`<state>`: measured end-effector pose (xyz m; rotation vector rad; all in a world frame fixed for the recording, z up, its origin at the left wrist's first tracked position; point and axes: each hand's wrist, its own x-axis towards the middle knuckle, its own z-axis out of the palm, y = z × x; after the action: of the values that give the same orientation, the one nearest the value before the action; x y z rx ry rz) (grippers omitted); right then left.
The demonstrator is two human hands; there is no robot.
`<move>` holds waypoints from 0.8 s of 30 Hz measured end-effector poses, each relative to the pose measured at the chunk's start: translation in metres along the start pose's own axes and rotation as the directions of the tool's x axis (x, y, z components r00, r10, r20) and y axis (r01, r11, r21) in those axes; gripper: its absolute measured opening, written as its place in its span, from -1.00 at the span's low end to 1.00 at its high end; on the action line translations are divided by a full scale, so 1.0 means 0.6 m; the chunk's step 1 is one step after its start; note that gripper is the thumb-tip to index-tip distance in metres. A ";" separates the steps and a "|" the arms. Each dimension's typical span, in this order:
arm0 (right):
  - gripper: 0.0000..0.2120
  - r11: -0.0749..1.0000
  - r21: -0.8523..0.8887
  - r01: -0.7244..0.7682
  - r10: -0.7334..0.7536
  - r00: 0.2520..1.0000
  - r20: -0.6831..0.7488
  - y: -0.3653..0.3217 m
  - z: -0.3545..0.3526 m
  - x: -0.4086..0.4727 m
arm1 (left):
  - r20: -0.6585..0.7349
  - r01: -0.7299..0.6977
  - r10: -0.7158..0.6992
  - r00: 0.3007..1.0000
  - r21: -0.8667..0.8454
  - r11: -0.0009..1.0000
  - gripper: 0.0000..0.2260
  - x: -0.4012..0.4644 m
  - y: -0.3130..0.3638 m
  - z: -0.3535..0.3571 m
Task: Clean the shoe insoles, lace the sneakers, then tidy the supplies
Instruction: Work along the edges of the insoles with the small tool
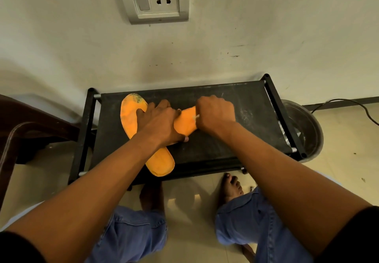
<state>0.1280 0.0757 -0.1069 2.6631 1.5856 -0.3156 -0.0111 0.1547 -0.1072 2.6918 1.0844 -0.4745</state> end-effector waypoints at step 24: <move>-0.70 0.992 0.079 0.101 -0.109 0.988 0.107 0.005 0.000 0.016 | 0.179 -0.034 0.027 0.983 0.040 0.999 -0.08 0.012 -0.009 -0.016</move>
<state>0.1350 0.0828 -0.1089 2.5672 1.7159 -0.5259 -0.0075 0.1659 -0.1015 2.6364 0.9928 -0.7261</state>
